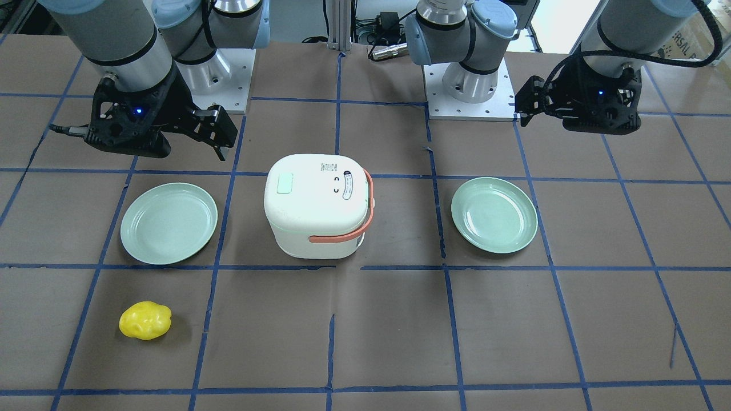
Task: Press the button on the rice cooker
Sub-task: 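Move the right gripper over the green button on the rice cooker lid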
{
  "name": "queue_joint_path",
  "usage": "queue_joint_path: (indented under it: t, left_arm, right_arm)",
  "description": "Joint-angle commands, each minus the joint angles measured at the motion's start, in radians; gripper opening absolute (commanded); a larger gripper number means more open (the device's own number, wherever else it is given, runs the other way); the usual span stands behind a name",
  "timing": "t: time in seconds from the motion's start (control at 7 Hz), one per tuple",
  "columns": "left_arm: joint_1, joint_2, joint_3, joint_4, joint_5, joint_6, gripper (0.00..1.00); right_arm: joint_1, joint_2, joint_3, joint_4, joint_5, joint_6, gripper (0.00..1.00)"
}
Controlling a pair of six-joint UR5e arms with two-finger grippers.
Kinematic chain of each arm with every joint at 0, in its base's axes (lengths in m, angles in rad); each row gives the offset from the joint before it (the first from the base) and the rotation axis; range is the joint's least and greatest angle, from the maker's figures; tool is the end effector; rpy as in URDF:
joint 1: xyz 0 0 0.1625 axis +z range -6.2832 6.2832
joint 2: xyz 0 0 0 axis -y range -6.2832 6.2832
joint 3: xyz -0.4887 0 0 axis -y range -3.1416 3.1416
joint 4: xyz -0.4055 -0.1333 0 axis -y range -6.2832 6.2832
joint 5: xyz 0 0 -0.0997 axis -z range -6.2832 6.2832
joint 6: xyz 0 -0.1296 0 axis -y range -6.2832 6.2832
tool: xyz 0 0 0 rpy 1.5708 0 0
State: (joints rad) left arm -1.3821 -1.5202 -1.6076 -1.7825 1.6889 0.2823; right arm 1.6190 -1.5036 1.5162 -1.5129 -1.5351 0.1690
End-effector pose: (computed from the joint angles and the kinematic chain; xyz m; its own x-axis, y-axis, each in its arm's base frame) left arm -0.0309 -0.4673 0.5104 -0.9922 0.1112 -0.0562 0.0963 0.9705 0.2210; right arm 0.1632 -0.5214 0.5088 -0.9922 0.1226 -0.0232 0.1205 0.9898 0.0754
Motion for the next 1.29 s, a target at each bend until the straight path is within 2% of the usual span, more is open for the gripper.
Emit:
queue_joint_path:
  t: [0.0, 0.14, 0.43, 0.57, 0.71, 0.86, 1.0, 1.14]
  left_arm:
    - [0.000, 0.000, 0.000, 0.000, 0.000, 0.000, 1.00]
    - [0.000, 0.000, 0.000, 0.000, 0.000, 0.000, 1.00]
    - [0.000, 0.000, 0.000, 0.000, 0.000, 0.000, 1.00]
    - [0.000, 0.000, 0.000, 0.000, 0.000, 0.000, 1.00]
    - [0.000, 0.000, 0.000, 0.000, 0.000, 0.000, 1.00]
    - [0.000, 0.000, 0.000, 0.000, 0.000, 0.000, 1.00]
    - [0.000, 0.000, 0.000, 0.000, 0.000, 0.000, 1.00]
    - [0.000, 0.000, 0.000, 0.000, 0.000, 0.000, 1.00]
  right_arm:
    - [0.004, 0.000, -0.002, -0.019, 0.003, -0.008, 1.00]
    - [0.010, 0.000, -0.002, -0.016, 0.013, 0.035, 1.00]
    - [0.131, 0.031, 0.012, -0.044, 0.012, 0.158, 0.97]
    - [0.187, 0.049, 0.033, -0.106, 0.012, 0.220, 0.71]
    - [0.214, 0.049, 0.060, -0.108, 0.015, 0.256, 0.33]
    - [0.217, 0.045, 0.082, -0.108, 0.016, 0.250, 0.14]
    - [0.217, 0.048, 0.100, -0.110, 0.018, 0.245, 0.09]
    - [0.217, 0.052, 0.119, -0.122, 0.036, 0.241, 0.08]
